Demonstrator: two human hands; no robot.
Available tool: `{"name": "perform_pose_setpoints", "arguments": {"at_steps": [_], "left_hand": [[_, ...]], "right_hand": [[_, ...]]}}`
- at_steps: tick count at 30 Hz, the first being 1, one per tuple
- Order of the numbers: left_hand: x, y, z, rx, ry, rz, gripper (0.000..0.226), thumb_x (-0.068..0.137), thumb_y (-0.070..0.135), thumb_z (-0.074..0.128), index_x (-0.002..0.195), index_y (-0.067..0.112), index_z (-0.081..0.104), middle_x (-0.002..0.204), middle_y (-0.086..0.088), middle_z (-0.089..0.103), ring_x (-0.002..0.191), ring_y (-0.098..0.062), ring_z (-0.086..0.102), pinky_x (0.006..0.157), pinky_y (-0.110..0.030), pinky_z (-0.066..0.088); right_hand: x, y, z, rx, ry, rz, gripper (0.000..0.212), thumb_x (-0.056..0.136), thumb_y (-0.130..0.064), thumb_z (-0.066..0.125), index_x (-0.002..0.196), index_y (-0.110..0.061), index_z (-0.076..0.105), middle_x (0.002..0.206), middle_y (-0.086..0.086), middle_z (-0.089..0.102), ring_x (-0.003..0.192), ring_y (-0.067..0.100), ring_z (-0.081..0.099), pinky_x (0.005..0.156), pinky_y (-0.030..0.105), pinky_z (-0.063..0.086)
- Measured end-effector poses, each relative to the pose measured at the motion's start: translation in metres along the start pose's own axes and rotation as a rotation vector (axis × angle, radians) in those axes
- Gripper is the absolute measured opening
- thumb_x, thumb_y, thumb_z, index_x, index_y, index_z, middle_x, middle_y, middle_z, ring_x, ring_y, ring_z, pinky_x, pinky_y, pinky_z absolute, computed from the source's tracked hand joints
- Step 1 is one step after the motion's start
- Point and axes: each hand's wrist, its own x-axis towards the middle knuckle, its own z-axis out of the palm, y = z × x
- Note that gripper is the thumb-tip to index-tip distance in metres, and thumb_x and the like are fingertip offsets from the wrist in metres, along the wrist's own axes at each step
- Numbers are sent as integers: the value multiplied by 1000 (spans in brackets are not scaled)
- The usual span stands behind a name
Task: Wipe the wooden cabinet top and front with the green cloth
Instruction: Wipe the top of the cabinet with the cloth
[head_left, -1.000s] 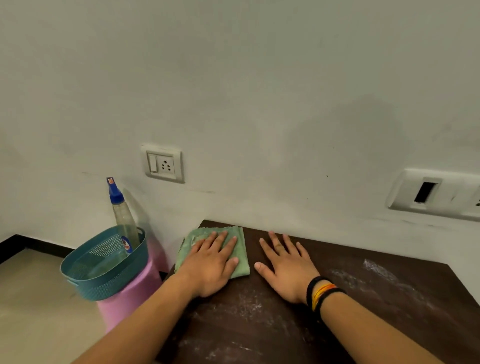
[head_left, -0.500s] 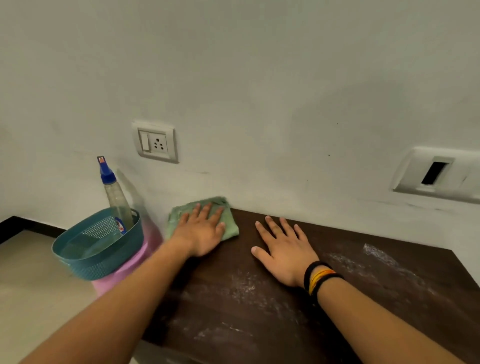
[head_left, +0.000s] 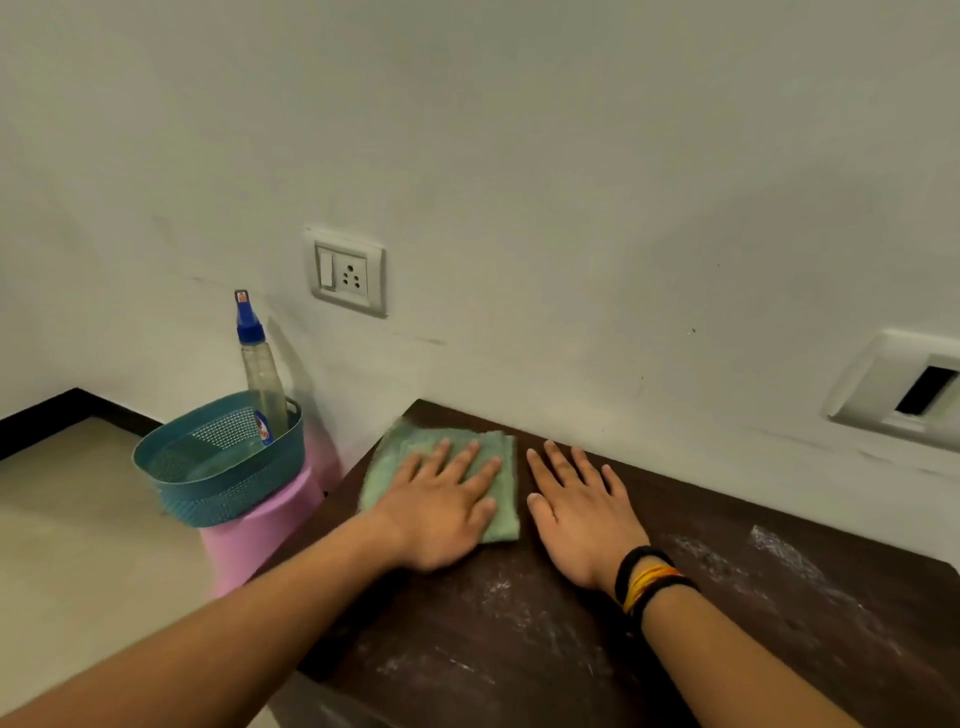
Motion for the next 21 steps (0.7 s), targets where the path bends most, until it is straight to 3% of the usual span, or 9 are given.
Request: {"name": "perform_pose_setpoints", "arguments": {"at_steps": [2,6,8,11,14,16,19,21], "left_hand": [[32,-2,-9,-14,2,41,58,103,53,13,158,40,-2,168,7,-7,154,-22,-11,124,-47,-5],[31,-38,-14,-37,-11,-174,60,103,52,12,158,38,-4,169,3,-7,154,-26,-9,124,-47,-3],[-4,-23,-3,-13,-17,-104,61,102,55,11,158,37,-7,167,3,-12,153,-27,-12,123,-49,-5],[-6,10,2,26,3,152,59,104,54,14,158,38,-1,167,8,-9,154,-21,-10,124,-48,0],[23,-15,-15,6,-6,31,57,104,50,16,158,40,0,168,7,-6,154,-21,-9,124,-47,-1],[-4,-35,-10,11,-26,-71,58,103,51,13,158,39,-4,168,4,-8,154,-23,-10,124,-49,-2],[-68,-12,7,11,-72,74,61,100,58,10,156,42,-8,166,8,-14,152,-20,-15,124,-50,-4],[-65,-3,3,-17,-79,144,58,102,57,14,156,46,-4,166,13,-13,152,-16,-15,124,-50,-3]], "right_hand": [[-2,-1,1,-11,-12,-11,59,104,-47,14,159,-33,0,168,-8,-6,155,18,-8,124,46,-2],[-1,1,-1,8,-19,-3,60,103,-49,14,159,-33,0,168,-8,-6,155,19,-8,124,46,-2],[1,1,0,2,-12,3,60,103,-48,14,160,-33,1,168,-8,-5,155,19,-7,124,46,-2],[0,-4,2,-1,-17,0,61,103,-46,14,160,-28,3,169,-5,-4,155,21,-6,125,46,-1],[-1,-1,0,4,-21,14,61,103,-47,13,160,-28,2,169,-6,-3,155,20,-5,124,45,0],[-4,1,1,-9,-32,29,60,103,-48,12,160,-30,2,168,-7,-3,155,20,-4,124,44,0],[-6,-2,4,-20,-43,47,60,103,-49,11,160,-32,2,169,-8,-3,155,20,-4,124,45,1],[-7,-8,4,-7,-43,69,60,103,-50,11,160,-32,1,169,-7,-4,155,21,-4,124,46,2]]}}
